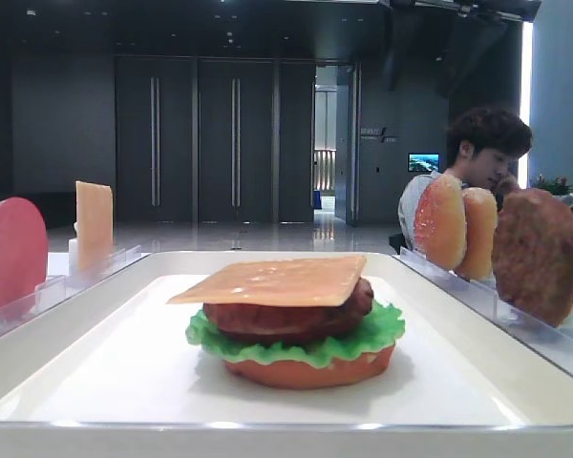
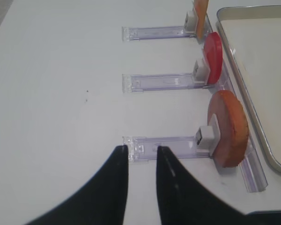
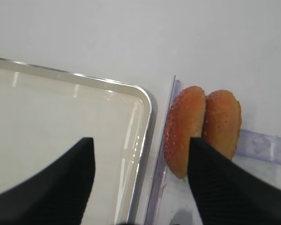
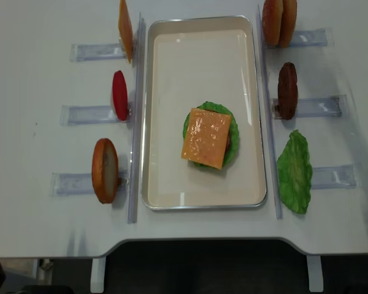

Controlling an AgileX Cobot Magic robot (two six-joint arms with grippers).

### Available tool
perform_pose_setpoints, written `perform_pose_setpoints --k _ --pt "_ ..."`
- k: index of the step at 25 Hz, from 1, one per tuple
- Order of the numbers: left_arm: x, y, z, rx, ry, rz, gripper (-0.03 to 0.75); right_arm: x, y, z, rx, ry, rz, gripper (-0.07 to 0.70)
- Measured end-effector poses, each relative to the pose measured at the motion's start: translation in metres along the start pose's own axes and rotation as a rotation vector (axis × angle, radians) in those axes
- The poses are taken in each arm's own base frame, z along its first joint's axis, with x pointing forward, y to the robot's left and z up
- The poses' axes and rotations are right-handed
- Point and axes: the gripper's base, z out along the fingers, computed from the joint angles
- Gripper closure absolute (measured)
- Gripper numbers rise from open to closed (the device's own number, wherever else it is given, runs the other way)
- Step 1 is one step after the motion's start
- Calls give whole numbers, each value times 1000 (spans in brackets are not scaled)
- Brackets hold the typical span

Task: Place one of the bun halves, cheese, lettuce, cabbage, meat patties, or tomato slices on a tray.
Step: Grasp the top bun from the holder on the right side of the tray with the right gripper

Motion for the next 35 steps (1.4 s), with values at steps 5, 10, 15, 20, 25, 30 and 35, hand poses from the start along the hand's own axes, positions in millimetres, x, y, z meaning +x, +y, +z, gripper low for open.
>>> perform_pose_setpoints --k 5,10,15,20,25,30,35 --pt "0 0 0 0 0 0 557 1 -1 18 5 26 -9 216" --pt "0 0 0 0 0 0 557 4 -2 38 16 69 -15 216" --pt "0 0 0 0 0 0 557 6 -5 51 38 94 -26 216" --pt "0 0 0 0 0 0 557 7 -10 59 59 110 -30 216" --pt "0 0 0 0 0 0 557 6 -14 60 88 103 -48 216" --pt "0 0 0 0 0 0 557 6 -14 60 95 101 -54 216" --pt "0 0 0 0 0 0 557 6 -14 60 96 101 -55 216"
